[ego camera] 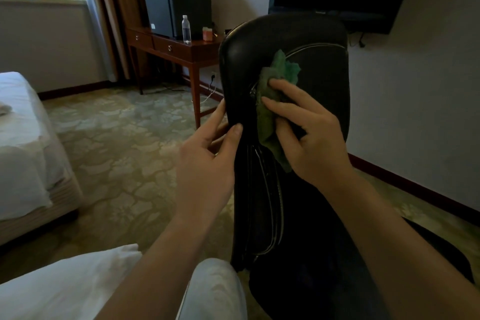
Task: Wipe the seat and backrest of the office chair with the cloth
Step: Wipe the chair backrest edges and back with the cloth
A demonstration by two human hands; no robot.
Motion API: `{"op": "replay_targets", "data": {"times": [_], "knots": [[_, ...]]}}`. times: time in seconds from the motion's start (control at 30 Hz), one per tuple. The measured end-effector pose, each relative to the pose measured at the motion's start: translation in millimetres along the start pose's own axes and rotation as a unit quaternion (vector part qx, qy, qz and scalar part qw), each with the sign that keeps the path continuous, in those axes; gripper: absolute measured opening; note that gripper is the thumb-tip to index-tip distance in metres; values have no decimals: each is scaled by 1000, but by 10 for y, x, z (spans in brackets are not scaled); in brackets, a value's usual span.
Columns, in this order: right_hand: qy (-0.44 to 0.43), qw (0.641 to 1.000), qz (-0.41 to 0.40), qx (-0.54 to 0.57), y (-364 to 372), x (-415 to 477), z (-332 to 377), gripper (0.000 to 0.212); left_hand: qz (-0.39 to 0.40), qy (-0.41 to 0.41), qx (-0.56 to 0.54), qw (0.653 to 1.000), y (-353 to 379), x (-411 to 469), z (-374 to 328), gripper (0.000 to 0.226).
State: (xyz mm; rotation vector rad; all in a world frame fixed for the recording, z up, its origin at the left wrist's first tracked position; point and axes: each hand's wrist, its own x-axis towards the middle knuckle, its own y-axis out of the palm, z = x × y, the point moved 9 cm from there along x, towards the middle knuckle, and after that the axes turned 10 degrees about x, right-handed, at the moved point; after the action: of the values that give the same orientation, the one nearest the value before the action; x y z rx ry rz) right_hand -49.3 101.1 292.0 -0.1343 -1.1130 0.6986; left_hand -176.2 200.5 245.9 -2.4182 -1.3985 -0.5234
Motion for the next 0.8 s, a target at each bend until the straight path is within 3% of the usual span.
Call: {"op": "replay_targets", "data": {"times": [0.1, 0.2, 0.4, 0.8], "knots": [[70, 993, -47, 79, -29, -9, -84, 24, 1, 6, 8, 1000, -4, 10, 9, 44], [55, 995, -78, 41, -31, -18, -58, 26, -5, 13, 18, 1000, -22, 17, 13, 44], [29, 999, 3, -28, 127, -151, -88, 51, -13, 21, 52, 998, -25, -2, 31, 44], [-40, 997, -3, -67, 67, -28, -8, 39, -20, 31, 76, 996, -3, -9, 42, 45]]}}
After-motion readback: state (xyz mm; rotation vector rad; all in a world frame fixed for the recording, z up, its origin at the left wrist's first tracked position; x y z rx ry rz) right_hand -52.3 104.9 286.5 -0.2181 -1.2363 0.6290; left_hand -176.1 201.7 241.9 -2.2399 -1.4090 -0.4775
